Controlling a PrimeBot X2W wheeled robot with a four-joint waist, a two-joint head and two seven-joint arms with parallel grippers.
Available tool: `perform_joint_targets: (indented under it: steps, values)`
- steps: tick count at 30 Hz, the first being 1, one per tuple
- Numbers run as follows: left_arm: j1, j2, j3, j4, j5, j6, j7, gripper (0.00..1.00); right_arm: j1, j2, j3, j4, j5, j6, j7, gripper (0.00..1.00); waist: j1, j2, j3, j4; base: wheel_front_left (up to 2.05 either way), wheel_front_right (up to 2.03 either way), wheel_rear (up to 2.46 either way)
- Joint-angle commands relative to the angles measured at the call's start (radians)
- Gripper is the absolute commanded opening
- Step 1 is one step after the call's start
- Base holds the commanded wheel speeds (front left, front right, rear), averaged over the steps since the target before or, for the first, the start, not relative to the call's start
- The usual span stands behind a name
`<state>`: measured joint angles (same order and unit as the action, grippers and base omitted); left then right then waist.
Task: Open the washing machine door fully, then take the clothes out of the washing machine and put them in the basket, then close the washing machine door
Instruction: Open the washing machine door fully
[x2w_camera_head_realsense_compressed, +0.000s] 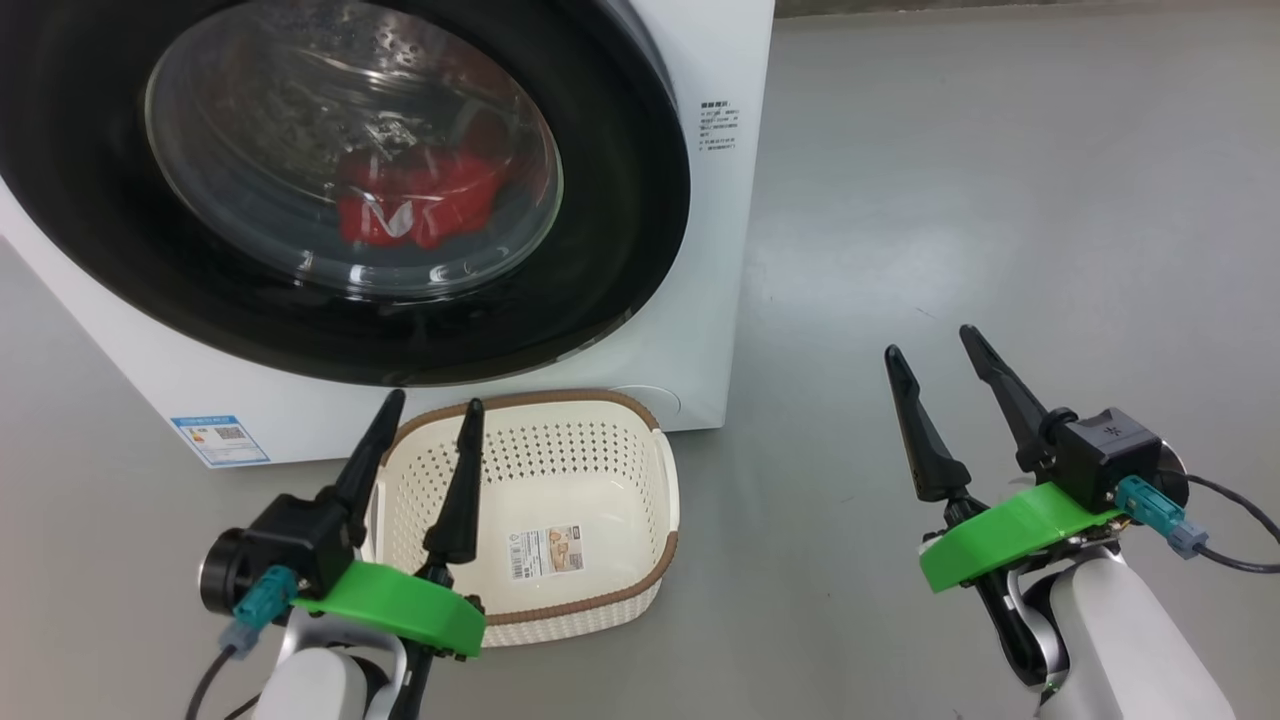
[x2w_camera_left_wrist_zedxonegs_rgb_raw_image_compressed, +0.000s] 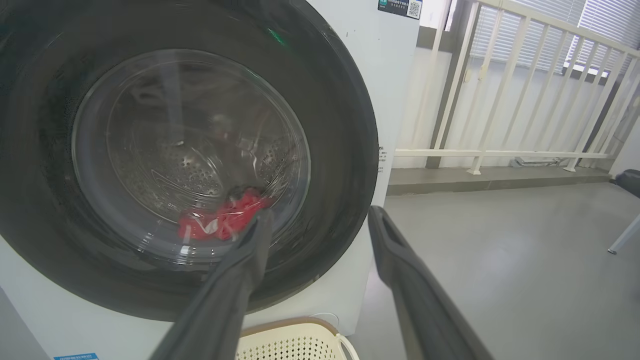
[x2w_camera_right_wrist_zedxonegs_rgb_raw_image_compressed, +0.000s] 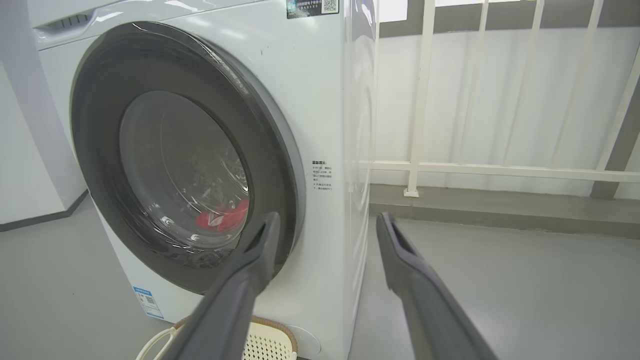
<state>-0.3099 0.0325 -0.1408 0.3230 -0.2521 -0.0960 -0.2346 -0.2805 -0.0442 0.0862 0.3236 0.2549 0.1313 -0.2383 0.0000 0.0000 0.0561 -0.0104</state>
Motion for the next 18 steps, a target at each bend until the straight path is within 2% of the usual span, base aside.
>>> perform_joint_targets:
  steps: [1,4,18]
  values:
    - [-0.042,0.017,0.020,-0.020,0.034,0.005,-0.018,1.00,-0.052,-0.005,0.028,-0.020,-0.025,-0.001,-0.014,1.00,0.0000,0.0000,-0.002,-0.001,0.00,0.00,0.00]
    - [-0.045,0.018,0.013,-0.012,0.066,0.008,-0.027,1.00,-0.058,-0.006,0.034,-0.013,-0.050,-0.001,-0.023,1.00,0.0000,0.0000,-0.006,-0.002,0.00,0.00,0.00]
    - [-0.050,0.018,0.013,0.022,0.043,0.009,-0.027,1.00,-0.060,-0.006,0.031,0.017,-0.036,-0.001,-0.024,1.00,0.0000,0.0000,-0.014,-0.001,0.00,0.00,0.00]
